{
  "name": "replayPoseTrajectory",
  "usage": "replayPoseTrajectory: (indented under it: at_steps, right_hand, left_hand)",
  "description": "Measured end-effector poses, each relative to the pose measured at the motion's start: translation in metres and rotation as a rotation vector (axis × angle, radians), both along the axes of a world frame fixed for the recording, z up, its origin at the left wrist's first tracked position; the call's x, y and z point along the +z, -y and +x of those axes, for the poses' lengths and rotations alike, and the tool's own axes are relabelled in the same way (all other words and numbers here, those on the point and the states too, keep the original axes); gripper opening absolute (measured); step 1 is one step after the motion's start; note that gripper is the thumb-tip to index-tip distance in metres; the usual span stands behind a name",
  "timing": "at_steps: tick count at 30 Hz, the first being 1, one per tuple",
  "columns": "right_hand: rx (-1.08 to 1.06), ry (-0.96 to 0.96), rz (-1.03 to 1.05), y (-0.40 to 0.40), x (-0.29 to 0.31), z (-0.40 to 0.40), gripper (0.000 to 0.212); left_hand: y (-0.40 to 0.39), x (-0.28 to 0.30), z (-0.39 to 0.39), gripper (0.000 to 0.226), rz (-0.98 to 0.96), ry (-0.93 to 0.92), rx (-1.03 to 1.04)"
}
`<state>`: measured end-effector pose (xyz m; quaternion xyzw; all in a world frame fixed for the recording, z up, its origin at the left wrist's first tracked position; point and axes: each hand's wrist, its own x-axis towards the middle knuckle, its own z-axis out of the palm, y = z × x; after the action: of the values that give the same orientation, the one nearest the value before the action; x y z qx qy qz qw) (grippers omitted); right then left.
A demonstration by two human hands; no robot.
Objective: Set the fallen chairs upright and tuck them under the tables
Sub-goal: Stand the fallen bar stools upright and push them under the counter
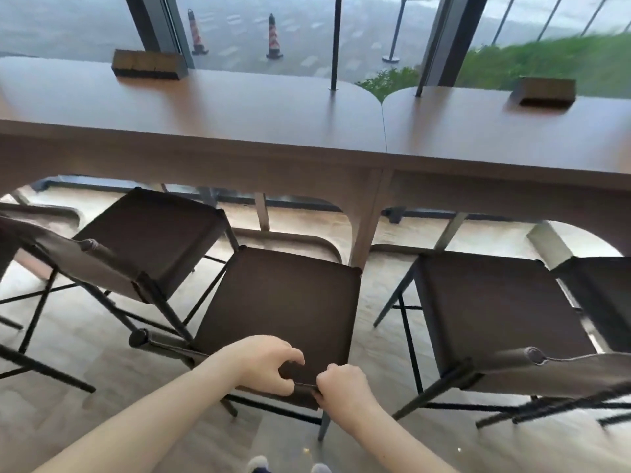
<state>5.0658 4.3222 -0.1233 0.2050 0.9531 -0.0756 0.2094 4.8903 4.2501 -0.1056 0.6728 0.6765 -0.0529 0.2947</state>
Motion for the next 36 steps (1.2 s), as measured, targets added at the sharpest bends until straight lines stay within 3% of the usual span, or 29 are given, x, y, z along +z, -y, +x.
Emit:
replayPoseTrajectory:
  at_steps: [3, 7, 9, 18, 36]
  right_hand:
    - [0.066, 0.004, 0.005, -0.006, -0.002, 0.000, 0.029]
    - [0.111, -0.010, 0.008, -0.010, 0.000, -0.001, 0.031]
    - [0.116, -0.027, 0.026, -0.014, 0.000, -0.003, 0.032]
    - [0.149, -0.098, 0.130, -0.048, 0.003, -0.029, 0.035]
    - [0.153, -0.034, 0.230, -0.147, 0.021, -0.040, 0.041]
  left_hand:
    - [0.006, -0.009, -0.014, 0.060, -0.066, -0.009, -0.063]
    - [0.017, -0.023, -0.026, 0.029, -0.090, -0.008, -0.088]
    - [0.019, -0.028, -0.027, 0.023, -0.081, -0.001, -0.064]
    - [0.002, -0.024, -0.041, 0.026, -0.038, -0.034, 0.053]
    - [-0.089, -0.009, -0.041, 0.027, 0.050, -0.058, 0.080]
